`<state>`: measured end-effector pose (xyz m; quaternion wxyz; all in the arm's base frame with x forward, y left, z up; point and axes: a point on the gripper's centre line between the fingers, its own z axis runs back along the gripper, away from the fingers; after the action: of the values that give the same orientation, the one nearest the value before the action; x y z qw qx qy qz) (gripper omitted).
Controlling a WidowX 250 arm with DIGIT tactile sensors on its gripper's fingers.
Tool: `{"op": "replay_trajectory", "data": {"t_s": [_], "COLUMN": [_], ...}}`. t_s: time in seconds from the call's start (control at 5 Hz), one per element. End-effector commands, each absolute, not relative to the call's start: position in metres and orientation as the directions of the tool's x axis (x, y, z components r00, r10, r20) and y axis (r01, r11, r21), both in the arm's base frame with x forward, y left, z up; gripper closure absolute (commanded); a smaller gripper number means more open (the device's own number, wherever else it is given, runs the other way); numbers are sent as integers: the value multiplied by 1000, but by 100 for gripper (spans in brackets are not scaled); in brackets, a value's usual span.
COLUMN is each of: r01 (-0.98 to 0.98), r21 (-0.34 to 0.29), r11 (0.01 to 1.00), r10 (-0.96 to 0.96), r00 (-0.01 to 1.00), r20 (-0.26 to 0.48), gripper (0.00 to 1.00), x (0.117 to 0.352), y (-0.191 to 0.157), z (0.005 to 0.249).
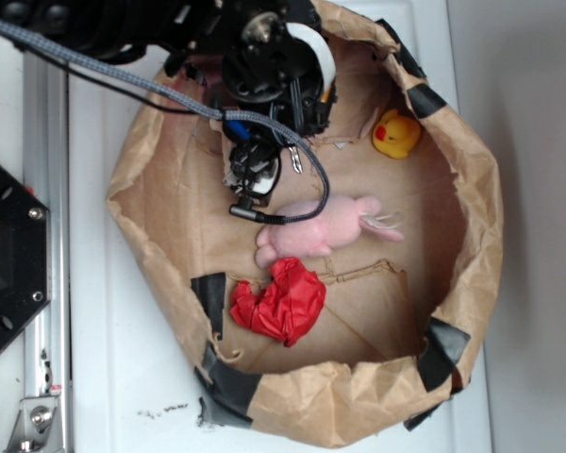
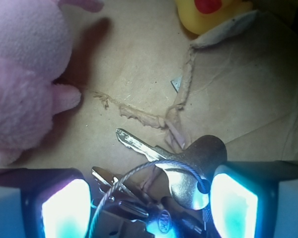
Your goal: Grab the silver keys.
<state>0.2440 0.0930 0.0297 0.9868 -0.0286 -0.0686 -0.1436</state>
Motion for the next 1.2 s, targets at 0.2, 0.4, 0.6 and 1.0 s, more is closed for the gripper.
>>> {"op": "replay_trajectory", "data": {"t_s": [0.2, 0.4, 0.6, 1.0], "r01": [294, 275, 279, 282], "r21": [-12, -24, -20, -21], "r11": [956, 961, 960, 959], "r10": [-289, -268, -272, -274], "r00": [944, 949, 947, 946], "r20": [159, 167, 171, 174], "gripper": [0, 100, 100, 100], "x": [250, 251, 251, 249], "y": [92, 93, 92, 93], "z": [36, 36, 37, 39]}}
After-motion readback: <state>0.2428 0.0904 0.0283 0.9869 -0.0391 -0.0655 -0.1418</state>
